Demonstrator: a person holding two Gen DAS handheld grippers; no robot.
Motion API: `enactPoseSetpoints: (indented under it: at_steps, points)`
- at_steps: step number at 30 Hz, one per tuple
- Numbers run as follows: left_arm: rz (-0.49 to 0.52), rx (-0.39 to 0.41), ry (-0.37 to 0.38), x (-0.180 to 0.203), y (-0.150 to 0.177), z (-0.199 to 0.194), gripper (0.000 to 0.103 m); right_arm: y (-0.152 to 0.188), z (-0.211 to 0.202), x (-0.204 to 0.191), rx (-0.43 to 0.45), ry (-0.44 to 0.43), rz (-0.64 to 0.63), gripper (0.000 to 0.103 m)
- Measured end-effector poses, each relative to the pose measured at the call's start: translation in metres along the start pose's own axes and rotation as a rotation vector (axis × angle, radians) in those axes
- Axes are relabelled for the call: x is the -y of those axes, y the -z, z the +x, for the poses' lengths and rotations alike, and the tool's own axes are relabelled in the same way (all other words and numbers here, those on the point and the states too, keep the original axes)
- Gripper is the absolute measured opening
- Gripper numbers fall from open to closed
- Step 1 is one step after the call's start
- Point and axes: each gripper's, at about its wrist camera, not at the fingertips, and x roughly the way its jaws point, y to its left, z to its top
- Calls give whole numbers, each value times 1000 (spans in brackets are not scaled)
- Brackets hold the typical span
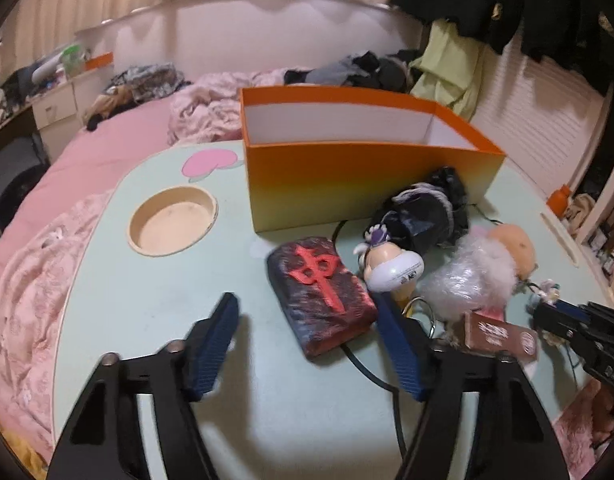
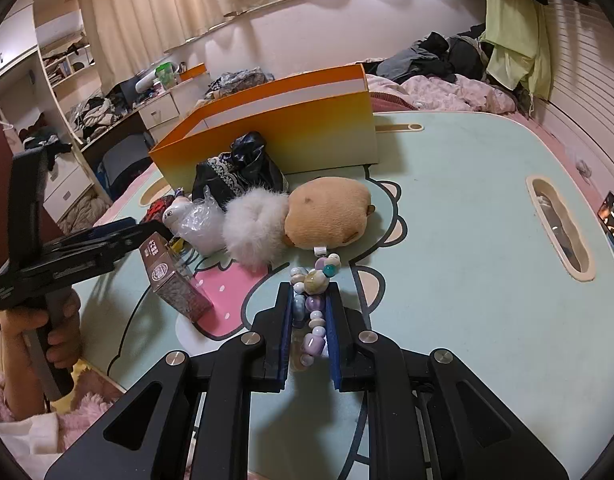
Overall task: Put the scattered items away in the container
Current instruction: 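Grasp the red-carved mahjong tile with the left gripper while the right holds the keychain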
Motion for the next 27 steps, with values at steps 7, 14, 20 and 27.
enactPoseSetpoints:
  at_steps: [7,14,20,27]
  points:
    - [-24,-17,-20,-6,-13,7,59,0,0,-1,0,1,0,16]
    - [15,1,-28,-6,-7,3,38,-1,-2,-4,0,21,-19,16]
    - [61,45,14,-4,9,-27,38,-1,-1,-8,-3,36,-33,16]
    - [107,91,75,12,5,-55,38,-6,-5,-18,16,59,-78,16]
